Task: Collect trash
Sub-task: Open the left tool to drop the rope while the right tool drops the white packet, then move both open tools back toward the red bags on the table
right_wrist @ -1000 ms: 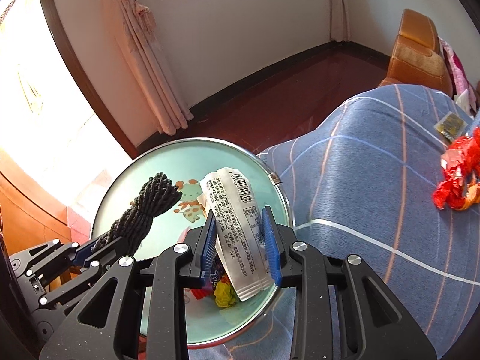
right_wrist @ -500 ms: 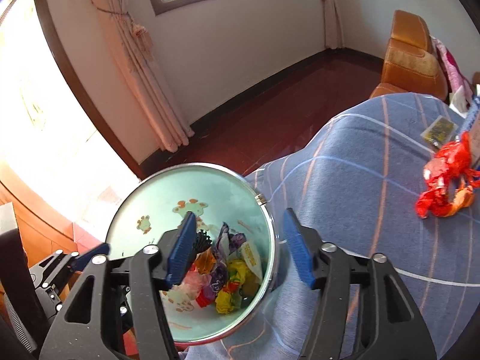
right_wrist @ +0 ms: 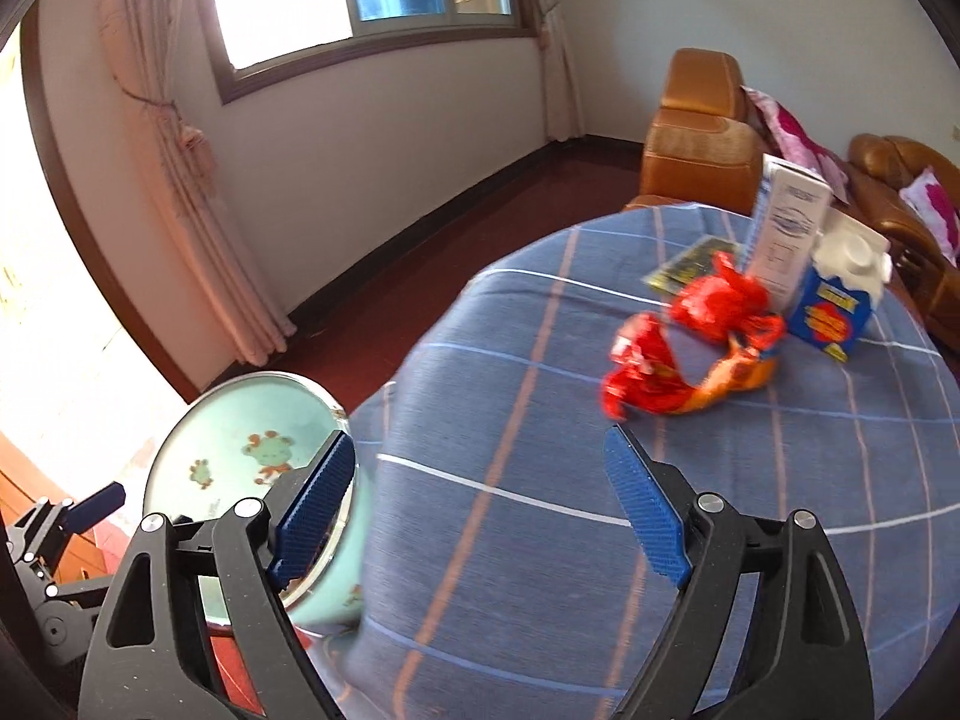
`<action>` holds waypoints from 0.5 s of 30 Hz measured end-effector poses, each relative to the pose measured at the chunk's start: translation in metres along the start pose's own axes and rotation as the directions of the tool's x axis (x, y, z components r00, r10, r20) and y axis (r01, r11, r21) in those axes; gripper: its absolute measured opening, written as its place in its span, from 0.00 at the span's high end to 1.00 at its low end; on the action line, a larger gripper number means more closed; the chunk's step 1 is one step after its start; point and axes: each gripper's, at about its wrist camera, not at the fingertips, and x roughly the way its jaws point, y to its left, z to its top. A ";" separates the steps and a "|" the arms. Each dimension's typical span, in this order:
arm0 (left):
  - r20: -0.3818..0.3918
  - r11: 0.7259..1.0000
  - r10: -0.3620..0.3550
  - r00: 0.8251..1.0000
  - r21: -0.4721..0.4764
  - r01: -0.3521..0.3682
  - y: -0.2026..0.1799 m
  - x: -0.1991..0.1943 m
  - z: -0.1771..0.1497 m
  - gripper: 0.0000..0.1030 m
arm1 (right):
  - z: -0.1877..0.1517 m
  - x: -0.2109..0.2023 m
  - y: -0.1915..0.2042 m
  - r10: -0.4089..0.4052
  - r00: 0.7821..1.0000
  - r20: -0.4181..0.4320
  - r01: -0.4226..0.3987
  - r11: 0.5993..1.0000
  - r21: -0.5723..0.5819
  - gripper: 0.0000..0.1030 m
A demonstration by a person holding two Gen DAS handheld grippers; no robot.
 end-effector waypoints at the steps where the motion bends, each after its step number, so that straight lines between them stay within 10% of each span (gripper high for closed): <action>1: 0.001 1.000 -0.001 1.000 0.005 0.001 -0.004 -0.001 0.001 0.28 | -0.002 -0.002 -0.007 -0.012 1.000 0.001 0.012 1.000 0.008 0.19; 15: 0.014 0.995 -0.053 0.998 0.087 0.052 -0.054 -0.011 0.004 0.28 | -0.034 -0.029 -0.094 -0.166 0.986 0.011 0.165 0.984 0.066 0.18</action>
